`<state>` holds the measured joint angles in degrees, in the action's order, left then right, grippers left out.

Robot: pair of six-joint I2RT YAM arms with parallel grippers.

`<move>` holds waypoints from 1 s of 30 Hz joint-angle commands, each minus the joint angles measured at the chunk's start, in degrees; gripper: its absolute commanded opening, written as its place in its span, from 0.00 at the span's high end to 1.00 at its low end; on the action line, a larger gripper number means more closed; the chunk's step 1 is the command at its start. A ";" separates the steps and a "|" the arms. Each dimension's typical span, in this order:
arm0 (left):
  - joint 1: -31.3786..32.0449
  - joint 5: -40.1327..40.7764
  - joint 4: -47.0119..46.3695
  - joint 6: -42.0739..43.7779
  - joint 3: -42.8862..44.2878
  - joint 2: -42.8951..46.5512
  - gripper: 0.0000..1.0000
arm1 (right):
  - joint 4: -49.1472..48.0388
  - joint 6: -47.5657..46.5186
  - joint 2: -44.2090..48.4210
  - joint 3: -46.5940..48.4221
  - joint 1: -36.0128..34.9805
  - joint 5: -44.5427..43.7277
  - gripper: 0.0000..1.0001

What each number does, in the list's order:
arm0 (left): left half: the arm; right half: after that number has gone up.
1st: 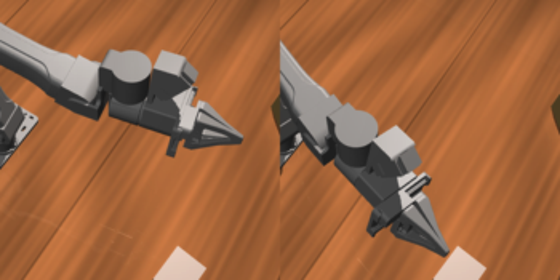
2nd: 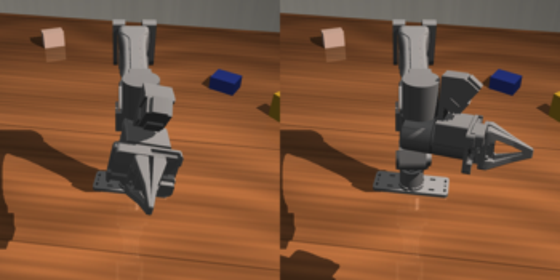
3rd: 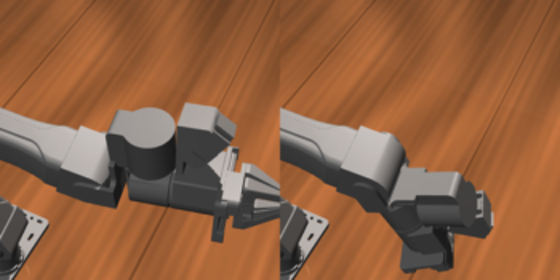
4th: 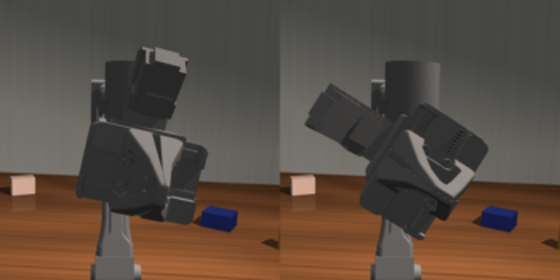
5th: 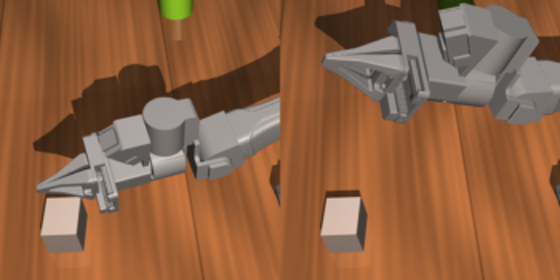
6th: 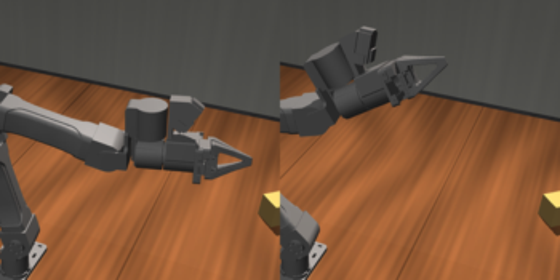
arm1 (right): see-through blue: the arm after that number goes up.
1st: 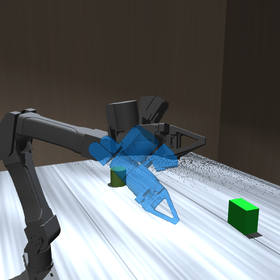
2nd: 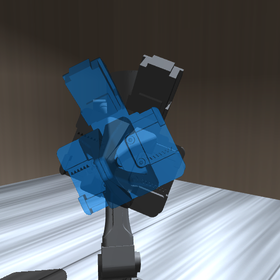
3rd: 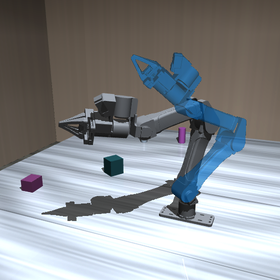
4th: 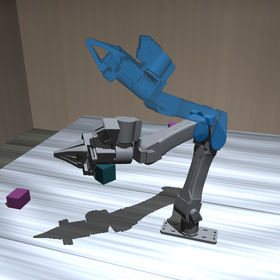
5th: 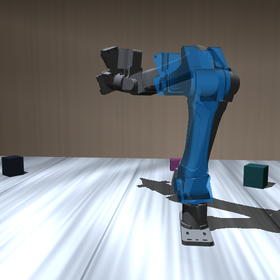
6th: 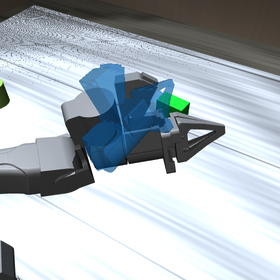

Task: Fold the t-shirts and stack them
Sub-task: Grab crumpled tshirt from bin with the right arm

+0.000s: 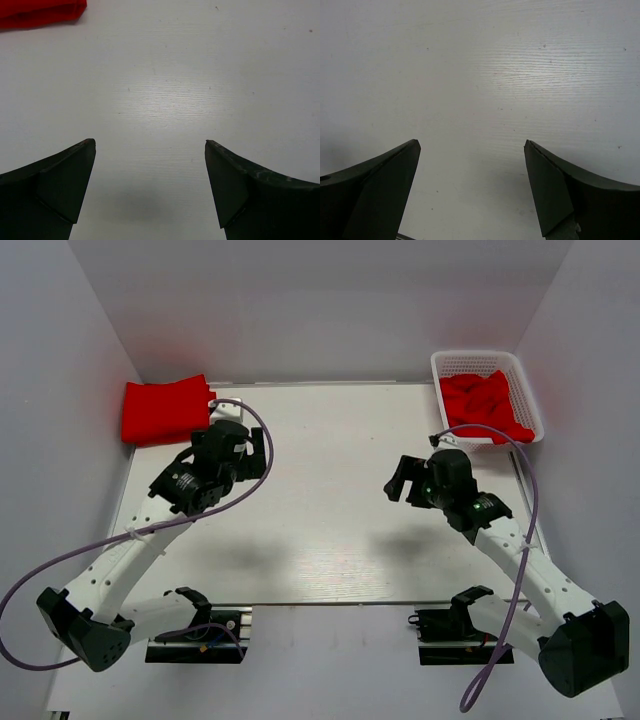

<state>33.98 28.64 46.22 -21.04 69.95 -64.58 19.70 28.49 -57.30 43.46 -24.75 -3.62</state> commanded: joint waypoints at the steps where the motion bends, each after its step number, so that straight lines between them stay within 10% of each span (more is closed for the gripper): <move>1: 0.30 1.50 -0.95 -0.23 -0.43 1.73 0.00 | -3.97 -1.07 2.19 -0.66 0.06 1.86 0.10; 12: 0.30 2.12 -0.25 -0.76 -1.31 2.35 0.00 | -5.02 -0.45 0.78 0.14 0.23 0.98 0.10; 21: 0.30 -3.58 -3.66 1.70 -3.85 1.83 0.00 | -3.44 0.33 -4.65 4.43 0.67 -19.48 0.10; 30: 0.30 -2.54 -2.89 2.40 -3.86 -1.95 0.00 | -2.74 -4.67 -26.62 28.55 6.47 -18.27 0.10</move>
<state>33.98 25.91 43.88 -19.29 66.35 -65.95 18.37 26.33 -80.09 62.63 -19.99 -19.62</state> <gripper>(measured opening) 0.998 0.904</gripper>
